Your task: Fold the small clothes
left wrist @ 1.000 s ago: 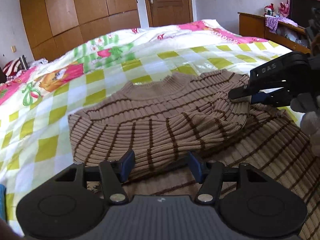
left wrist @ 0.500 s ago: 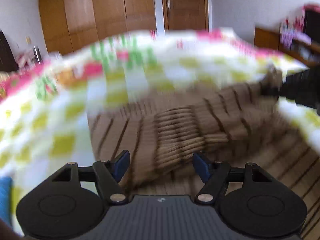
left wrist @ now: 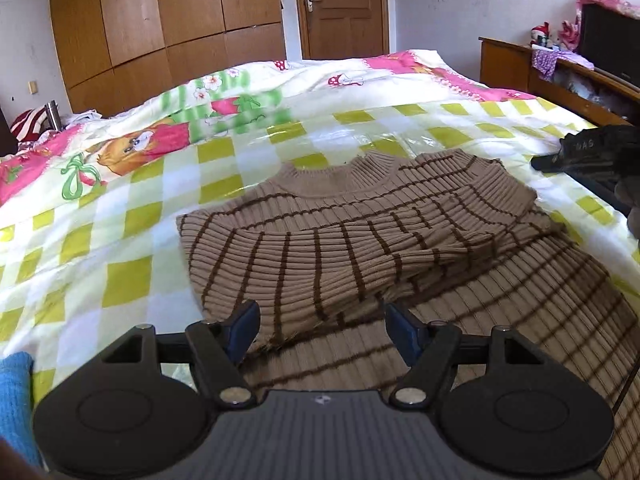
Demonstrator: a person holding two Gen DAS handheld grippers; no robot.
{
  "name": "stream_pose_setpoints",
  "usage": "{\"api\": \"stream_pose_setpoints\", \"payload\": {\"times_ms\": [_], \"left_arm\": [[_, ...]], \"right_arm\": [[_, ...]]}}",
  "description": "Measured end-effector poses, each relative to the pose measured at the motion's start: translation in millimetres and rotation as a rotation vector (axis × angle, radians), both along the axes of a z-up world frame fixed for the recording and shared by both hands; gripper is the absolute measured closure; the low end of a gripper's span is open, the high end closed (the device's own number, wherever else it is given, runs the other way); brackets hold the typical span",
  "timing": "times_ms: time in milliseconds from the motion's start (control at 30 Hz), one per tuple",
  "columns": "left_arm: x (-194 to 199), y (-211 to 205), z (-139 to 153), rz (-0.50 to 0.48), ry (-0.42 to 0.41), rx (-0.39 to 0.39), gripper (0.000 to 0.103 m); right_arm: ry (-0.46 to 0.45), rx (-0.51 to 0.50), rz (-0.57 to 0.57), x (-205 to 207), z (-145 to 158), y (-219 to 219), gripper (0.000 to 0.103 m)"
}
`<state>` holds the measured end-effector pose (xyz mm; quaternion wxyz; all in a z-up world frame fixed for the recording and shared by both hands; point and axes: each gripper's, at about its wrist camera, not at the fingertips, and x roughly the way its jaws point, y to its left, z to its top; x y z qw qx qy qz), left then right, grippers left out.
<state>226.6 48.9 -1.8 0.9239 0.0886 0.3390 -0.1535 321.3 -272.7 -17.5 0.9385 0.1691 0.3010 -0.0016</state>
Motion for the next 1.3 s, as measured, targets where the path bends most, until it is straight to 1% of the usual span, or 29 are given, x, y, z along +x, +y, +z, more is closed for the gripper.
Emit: {"api": "stream_pose_setpoints", "payload": {"times_ms": [33,67,100,200,233,300,333,367,400,433,500,533,600,633,667,700,767,833,867,933,1000,1067,1100,1167,1200,1300], "left_arm": [[-1.1,0.6,2.8,-0.010,-0.010,-0.012,0.021],[0.7,0.1,5.4,-0.016,-0.022,-0.025,0.021],[3.6,-1.7,7.6,-0.017,-0.040,-0.036,0.021],[24.7,-8.1,4.6,0.003,-0.066,-0.064,0.021],[33.3,-9.2,0.4,0.009,-0.063,-0.073,0.021],[50.0,-9.9,-12.0,0.018,-0.038,-0.069,0.021],[57.1,-8.5,-20.5,0.024,-0.016,-0.053,0.021],[62.2,-5.5,-29.7,0.031,0.011,-0.036,0.021],[65.5,-1.0,-39.5,0.037,0.037,-0.023,0.020],[65.7,6.0,-47.0,0.032,0.047,-0.032,0.018],[59.9,20.2,-49.8,0.003,0.028,-0.079,0.018],[58.5,23.9,-48.2,0.007,0.032,-0.081,0.018],[53.8,29.1,-41.8,0.025,0.025,-0.074,0.018],[51.1,31.3,-37.4,0.036,0.019,-0.081,0.019],[49.5,33.9,-33.1,0.045,0.010,-0.091,0.019],[48.6,35.4,-29.7,0.059,-0.008,-0.091,0.019],[52.9,34.9,-29.3,0.097,-0.034,-0.045,0.019],[65.9,37.7,-41.9,0.157,0.004,0.017,0.016],[68.6,42.7,-48.4,0.181,0.022,0.015,0.015],[66.2,55.6,-51.9,0.209,0.034,-0.056,0.013],[60.7,60.7,-48.6,0.231,0.023,-0.076,0.014],[54.4,61.9,-47.0,0.238,0.004,-0.070,0.014],[51.2,63.6,-46.2,0.244,0.000,-0.079,0.014],[46.0,68.6,-44.8,0.252,0.004,-0.127,0.014],[43.9,71.0,-44.8,0.255,0.005,-0.145,0.014],[39.7,74.5,-45.2,0.251,0.007,-0.165,0.014]], "right_arm": [[-0.032,-0.016,0.008,-5.6,5.7,1.6,0.091],[-0.057,-0.014,0.041,-9.4,11.8,6.1,0.091],[-0.063,-0.002,0.097,-9.1,16.6,14.2,0.091],[-0.029,0.033,0.340,5.2,17.9,59.3,0.091],[-0.013,0.027,0.398,12.2,12.8,74.7,0.091],[0.022,-0.017,0.455,28.9,-2.6,99.5,0.091],[0.049,-0.049,0.469,39.7,-12.9,107.0,0.093],[0.081,-0.092,0.444,48.6,-24.2,110.3,0.093],[0.110,-0.115,0.425,57.9,-34.2,108.9,0.097],[0.116,-0.115,0.417,65.2,-43.0,102.7,0.103],[0.110,-0.038,0.411,71.8,-51.2,84.2,0.103],[0.116,-0.009,0.405,73.3,-51.4,78.3,0.103],[0.125,-0.009,0.396,67.2,-44.8,73.9,0.103],[0.123,-0.009,0.396,61.5,-38.3,74.8,0.099],[0.103,0.001,0.412,54.1,-30.4,75.9,0.089],[0.077,-0.005,0.427,46.6,-22.7,78.1,0.088],[0.046,-0.022,0.456,35.0,-13.1,83.6,0.088],[0.041,-0.024,0.463,31.2,-12.8,89.4,0.088],[0.044,-0.040,0.472,29.4,-14.2,93.7,0.088],[0.060,-0.055,0.480,30.3,-15.9,101.9,0.088],[0.026,-0.059,0.530,32.7,-11.1,113.8,0.088],[0.003,-0.069,0.595,44.1,-5.4,136.5,0.087],[-0.001,-0.063,0.638,53.0,-4.2,150.0,0.087],[0.014,-0.044,0.718,73.8,-5.4,177.9,0.081],[0.028,-0.032,0.753,84.0,-6.9,192.2,0.080],[0.061,-0.016,0.837,108.0,-10.8,231.0,0.080]]}}
